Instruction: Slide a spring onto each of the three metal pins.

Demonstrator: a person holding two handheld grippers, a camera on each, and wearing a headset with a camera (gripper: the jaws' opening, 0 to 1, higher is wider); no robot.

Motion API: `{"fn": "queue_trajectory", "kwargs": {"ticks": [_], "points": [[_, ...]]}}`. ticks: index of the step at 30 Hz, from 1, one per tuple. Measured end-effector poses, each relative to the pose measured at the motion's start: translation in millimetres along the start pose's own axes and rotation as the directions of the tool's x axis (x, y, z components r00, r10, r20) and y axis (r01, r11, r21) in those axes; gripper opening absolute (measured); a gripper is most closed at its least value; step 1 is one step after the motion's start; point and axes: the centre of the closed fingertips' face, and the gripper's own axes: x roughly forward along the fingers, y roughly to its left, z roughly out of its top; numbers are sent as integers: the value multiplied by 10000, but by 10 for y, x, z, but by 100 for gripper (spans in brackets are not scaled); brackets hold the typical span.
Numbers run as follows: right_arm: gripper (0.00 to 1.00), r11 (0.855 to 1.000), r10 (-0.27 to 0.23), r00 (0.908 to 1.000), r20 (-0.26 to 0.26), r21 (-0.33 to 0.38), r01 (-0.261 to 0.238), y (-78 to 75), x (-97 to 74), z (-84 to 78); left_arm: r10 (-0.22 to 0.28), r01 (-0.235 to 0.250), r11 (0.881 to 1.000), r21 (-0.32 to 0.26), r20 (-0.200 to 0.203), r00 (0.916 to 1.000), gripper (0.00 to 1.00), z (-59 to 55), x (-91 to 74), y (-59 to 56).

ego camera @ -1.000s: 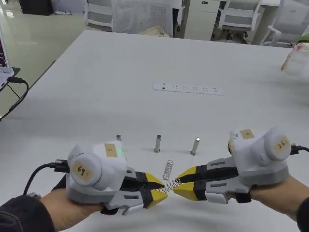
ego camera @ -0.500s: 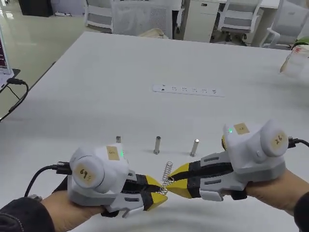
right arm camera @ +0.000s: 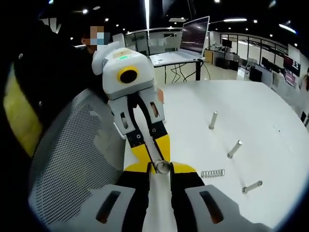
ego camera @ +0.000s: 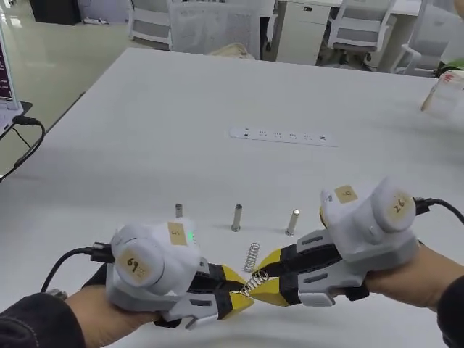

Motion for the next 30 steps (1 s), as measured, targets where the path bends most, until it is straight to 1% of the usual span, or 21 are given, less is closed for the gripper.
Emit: {"fn": "queue_trajectory", "kwargs": {"ticks": [3, 6, 10, 15, 27, 30], "points": [[12, 9993, 303, 9981, -537, -200, -314, 22, 20, -39, -52, 53, 9999, 114, -81, 10000, 1, -5, 13, -19], [12, 9979, 482, 9951, -867, -381, -517, 38, 39, -32, -61, 63, 9999, 152, -103, 9999, 1, -3, 17, -21], [11, 9955, 575, 9905, -1250, -679, -663, 37, 60, -29, -56, 58, 9999, 152, -89, 9999, 1, 5, 18, -20], [10, 9914, 683, 9819, -1765, -985, -867, 33, 67, -46, -56, 57, 9999, 126, -84, 9999, 1, 8, 20, -19], [8, 9874, 795, 9688, -2347, -1149, -1089, 40, 60, -83, -92, 92, 9999, 45, -50, 9999, 1, 12, 29, -24], [8, 9879, 831, 9651, -2483, -1069, -1126, 47, 55, -85, -118, 118, 9999, 9, -28, 9999, 2, 14, 31, -29]]}}
